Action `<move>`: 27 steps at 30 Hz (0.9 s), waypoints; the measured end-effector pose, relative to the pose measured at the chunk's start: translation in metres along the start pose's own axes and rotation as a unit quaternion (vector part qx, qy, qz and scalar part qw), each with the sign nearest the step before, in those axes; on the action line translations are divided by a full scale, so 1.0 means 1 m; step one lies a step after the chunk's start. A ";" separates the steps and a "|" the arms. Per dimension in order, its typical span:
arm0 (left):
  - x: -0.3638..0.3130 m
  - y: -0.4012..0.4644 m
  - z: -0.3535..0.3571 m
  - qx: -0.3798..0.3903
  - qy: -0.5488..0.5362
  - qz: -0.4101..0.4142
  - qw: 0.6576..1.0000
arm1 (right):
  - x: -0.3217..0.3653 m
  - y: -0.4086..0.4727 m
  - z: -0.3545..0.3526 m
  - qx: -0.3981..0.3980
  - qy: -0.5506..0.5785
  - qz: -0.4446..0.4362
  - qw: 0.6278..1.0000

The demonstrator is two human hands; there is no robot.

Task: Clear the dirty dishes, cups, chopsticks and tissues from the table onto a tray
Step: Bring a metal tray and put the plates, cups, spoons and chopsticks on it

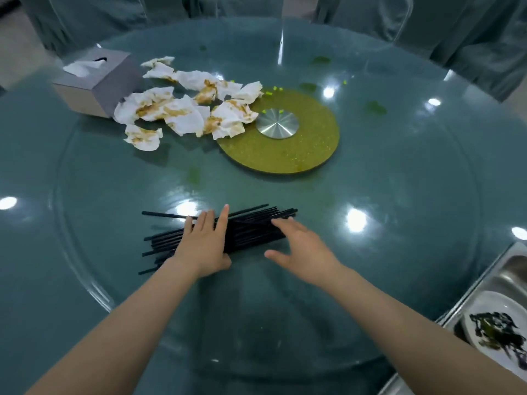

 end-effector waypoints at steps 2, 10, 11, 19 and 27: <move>-0.007 0.002 -0.001 -0.036 -0.016 -0.014 0.999 | 0.002 0.010 0.005 -0.012 -0.016 -0.020 1.000; -0.013 0.009 -0.005 -0.127 -0.018 -0.007 0.992 | 0.016 0.039 0.034 0.030 -0.186 -0.091 0.978; -0.014 0.009 -0.004 -0.124 -0.022 -0.005 0.992 | 0.018 0.042 0.036 0.032 -0.189 -0.090 0.977; -0.031 0.003 0.017 -0.064 -0.085 -0.070 0.992 | 0.029 0.054 0.033 -0.017 -0.263 -0.072 0.962; -0.053 -0.019 0.022 -0.085 0.002 -0.030 0.996 | 0.020 0.031 0.030 0.009 -0.277 -0.102 0.955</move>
Point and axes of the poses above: each hand's wrist, its own y-axis towards the middle knuckle, its own z-axis out of the palm, x = y × z, the point moved 5 cm from there along y, towards the middle knuckle, and after that the axes turned 2 degrees about -z, right-handed, at the moved point
